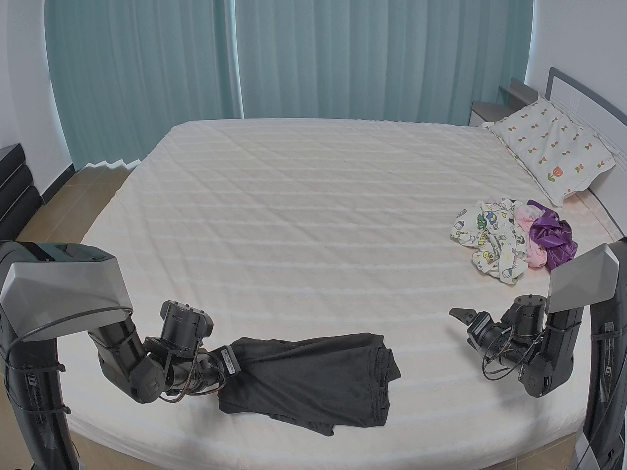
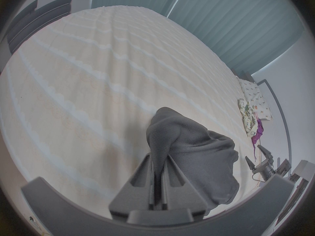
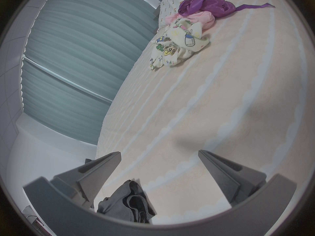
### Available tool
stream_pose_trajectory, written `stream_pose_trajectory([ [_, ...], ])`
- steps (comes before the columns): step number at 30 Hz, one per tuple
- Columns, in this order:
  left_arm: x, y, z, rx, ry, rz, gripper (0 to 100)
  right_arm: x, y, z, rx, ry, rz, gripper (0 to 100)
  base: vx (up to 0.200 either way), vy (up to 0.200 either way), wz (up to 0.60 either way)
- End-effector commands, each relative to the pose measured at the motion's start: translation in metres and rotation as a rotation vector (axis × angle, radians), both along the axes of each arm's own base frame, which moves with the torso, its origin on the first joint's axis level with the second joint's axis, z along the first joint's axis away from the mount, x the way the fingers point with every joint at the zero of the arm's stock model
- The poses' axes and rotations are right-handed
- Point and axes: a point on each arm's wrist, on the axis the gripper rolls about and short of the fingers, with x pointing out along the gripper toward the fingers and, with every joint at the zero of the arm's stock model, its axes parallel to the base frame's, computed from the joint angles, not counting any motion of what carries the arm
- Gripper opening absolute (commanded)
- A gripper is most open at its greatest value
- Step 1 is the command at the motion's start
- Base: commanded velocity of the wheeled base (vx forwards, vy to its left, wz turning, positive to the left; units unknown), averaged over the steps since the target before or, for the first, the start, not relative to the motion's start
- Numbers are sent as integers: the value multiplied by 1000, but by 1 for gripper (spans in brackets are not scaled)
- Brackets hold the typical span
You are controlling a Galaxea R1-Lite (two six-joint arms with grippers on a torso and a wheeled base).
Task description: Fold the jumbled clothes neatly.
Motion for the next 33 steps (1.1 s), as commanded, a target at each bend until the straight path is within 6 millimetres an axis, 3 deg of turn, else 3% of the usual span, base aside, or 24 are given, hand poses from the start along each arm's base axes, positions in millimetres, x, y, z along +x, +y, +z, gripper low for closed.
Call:
stream_pose_trajectory([
  [1, 1, -1, -1, -14, -2, 12, 0, 0, 0, -1, 1, -6, 1, 100, 0, 0, 0],
  [6, 2, -1, -2, -38, -17, 35, 0, 0, 0, -1, 1, -6, 1, 100, 0, 0, 0],
  [7, 2, -1, -2, -40, -13, 36, 100, 0, 0, -1, -1, -4, 2, 100, 0, 0, 0],
  [14, -7, 6, -1, -51, 10, 68, 100, -1, 6, 2, -1, -11, 19, 100, 0, 0, 0],
  [17, -10, 16, 10, -99, -14, 123, 100, -2, 13, 4, -4, -21, 37, 100, 0, 0, 0],
  [25, -38, 32, 22, -203, -52, 137, 100, -7, 35, 17, -3, -54, 108, 100, 0, 0, 0],
  [27, -47, 32, 18, -201, -38, 128, 100, -12, 50, 18, -7, -54, 159, 100, -100, 0, 0],
  [33, -50, 31, 16, -219, -21, 103, 100, -29, 85, 9, -88, -49, 327, 100, -200, 0, 0],
])
